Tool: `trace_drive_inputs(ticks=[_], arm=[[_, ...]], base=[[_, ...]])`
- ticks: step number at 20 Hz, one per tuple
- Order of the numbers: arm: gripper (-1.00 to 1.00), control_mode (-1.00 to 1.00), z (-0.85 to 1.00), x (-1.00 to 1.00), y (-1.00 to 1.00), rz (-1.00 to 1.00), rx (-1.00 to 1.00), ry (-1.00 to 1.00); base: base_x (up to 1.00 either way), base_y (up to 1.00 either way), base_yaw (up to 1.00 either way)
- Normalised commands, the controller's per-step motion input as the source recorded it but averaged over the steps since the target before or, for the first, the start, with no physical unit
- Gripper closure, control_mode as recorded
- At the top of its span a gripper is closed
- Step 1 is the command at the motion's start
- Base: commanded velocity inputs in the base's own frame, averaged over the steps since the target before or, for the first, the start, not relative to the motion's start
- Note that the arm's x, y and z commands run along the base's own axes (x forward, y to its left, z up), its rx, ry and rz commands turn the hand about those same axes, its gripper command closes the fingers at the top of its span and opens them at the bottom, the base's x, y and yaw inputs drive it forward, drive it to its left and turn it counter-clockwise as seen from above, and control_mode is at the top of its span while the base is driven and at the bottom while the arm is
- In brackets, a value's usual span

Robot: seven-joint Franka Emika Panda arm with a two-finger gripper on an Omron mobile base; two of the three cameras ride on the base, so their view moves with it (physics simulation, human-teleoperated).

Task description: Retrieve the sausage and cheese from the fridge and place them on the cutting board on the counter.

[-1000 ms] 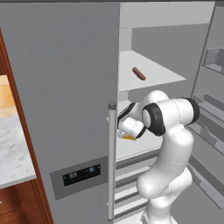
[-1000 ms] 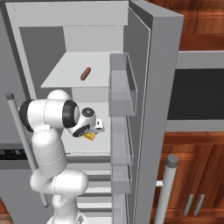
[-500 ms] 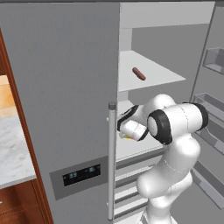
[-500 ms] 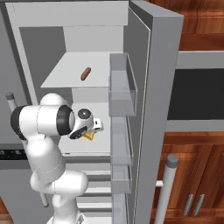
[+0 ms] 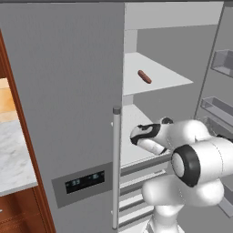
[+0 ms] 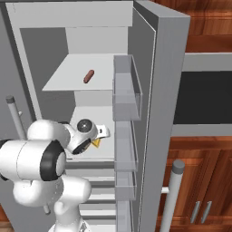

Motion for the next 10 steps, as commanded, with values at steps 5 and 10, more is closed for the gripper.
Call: trace_drive_inputs(ticks=[5,10], arm=[[1.0,-1.0,1.0,-0.05,-0.13,-0.03,0.13,0.07],[1.0,-1.0,0.93,-0.46,-0.06,-0.08,0.15,0.19]], base=[[0.0,0.0,0.0],[0.0,0.0,0.0]])
